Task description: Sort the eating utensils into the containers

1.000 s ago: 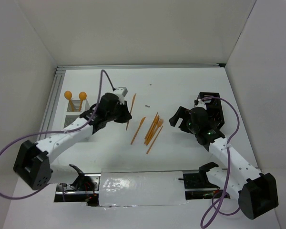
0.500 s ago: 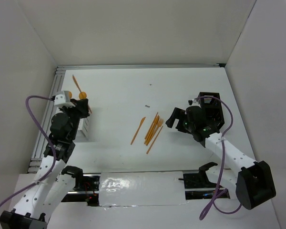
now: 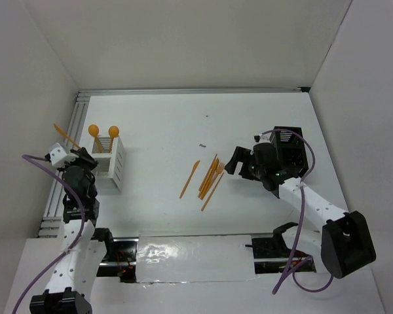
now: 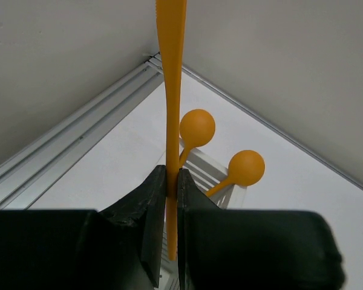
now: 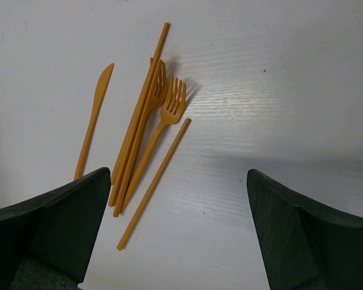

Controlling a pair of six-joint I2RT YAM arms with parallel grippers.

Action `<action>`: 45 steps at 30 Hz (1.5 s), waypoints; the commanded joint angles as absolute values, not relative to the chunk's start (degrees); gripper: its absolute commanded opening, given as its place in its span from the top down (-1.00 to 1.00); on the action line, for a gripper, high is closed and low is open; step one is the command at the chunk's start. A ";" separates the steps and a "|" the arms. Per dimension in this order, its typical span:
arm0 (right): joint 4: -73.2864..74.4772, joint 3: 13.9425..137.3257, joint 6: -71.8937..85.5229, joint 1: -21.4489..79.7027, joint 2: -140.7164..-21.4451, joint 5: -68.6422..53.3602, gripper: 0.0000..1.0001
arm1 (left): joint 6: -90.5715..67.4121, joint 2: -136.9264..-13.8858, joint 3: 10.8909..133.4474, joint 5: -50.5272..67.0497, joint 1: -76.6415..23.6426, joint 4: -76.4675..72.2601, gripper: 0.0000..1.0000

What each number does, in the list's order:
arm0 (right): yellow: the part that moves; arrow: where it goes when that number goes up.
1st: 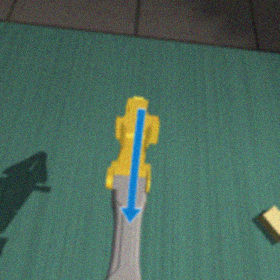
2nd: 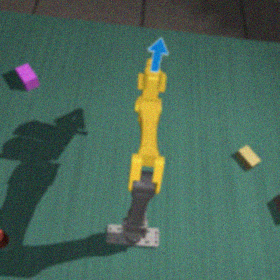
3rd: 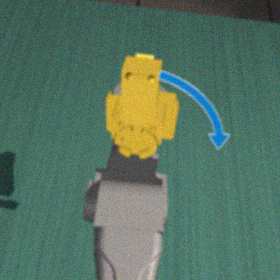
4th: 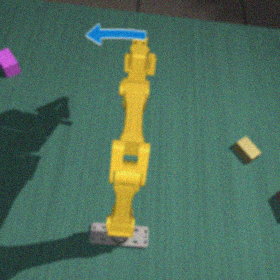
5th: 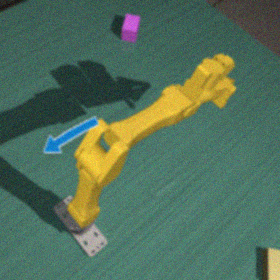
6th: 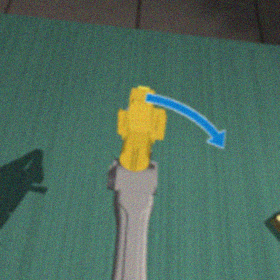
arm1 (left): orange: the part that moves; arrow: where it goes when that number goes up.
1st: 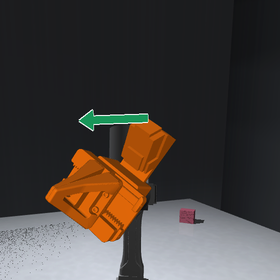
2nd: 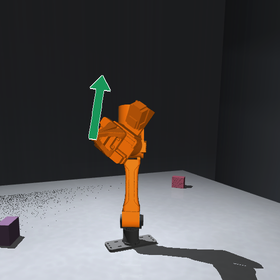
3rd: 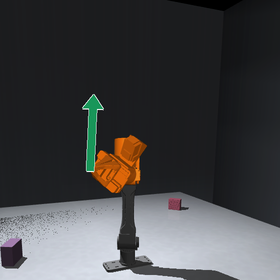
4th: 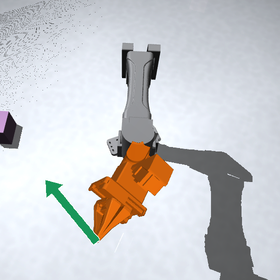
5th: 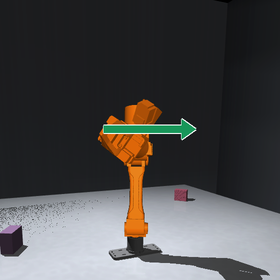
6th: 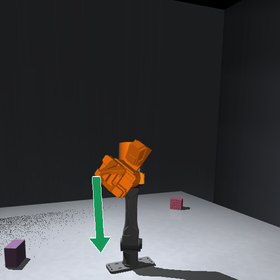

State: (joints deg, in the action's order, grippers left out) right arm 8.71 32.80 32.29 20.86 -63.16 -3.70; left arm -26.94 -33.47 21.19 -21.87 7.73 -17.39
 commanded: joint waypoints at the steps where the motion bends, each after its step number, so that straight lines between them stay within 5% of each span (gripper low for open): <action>1: 4.22 35.07 31.38 21.27 -64.51 -4.39 -1.00 | -26.02 -33.31 19.00 -26.17 6.94 -23.81 0.84; 9: 4.22 35.60 30.76 21.09 -65.48 -4.39 -1.00 | -23.20 -37.70 17.66 -29.09 2.20 -26.99 0.60; 12: 4.22 35.60 30.93 21.01 -65.21 -4.39 -1.00 | -26.27 -39.90 20.20 -32.68 1.67 -22.34 0.07; 13: 4.22 35.60 30.76 20.92 -65.13 -4.39 -1.00 | -26.19 -40.34 20.91 -35.22 0.45 -21.19 -0.20; 14: 4.22 35.60 30.85 21.00 -64.95 -4.39 -1.00 | -26.28 -40.34 21.18 -35.94 0.35 -20.66 -0.73; 17: 4.22 35.60 30.94 21.09 -64.60 -4.39 -1.00 | -24.01 -38.51 23.46 -36.56 -2.98 -19.16 -0.99; 25: 5.36 35.60 30.59 20.74 -64.07 -4.39 -1.00 | -9.34 -34.98 41.55 -33.33 -11.68 -6.26 -1.00; 29: 5.36 35.60 31.46 20.92 -64.95 -3.35 -1.00 | -2.83 -38.13 53.58 1.11 -13.62 6.92 -0.99; 33: 6.68 36.73 33.13 20.22 -66.53 -3.34 -1.00 | -5.26 -47.70 58.71 15.45 -19.94 15.81 -0.99; 39: 9.76 36.12 35.68 19.78 -62.32 1.84 -1.00 | -12.22 -62.55 55.63 8.37 -35.65 14.76 -0.90; 45: 10.28 33.49 37.62 19.25 -58.98 2.37 -1.00 | -12.22 -78.82 65.99 0.70 -44.21 28.64 -0.83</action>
State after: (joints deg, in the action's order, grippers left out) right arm 9.41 34.26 35.99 19.79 -60.58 0.71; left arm -10.98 -75.50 59.51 3.53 -43.11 21.98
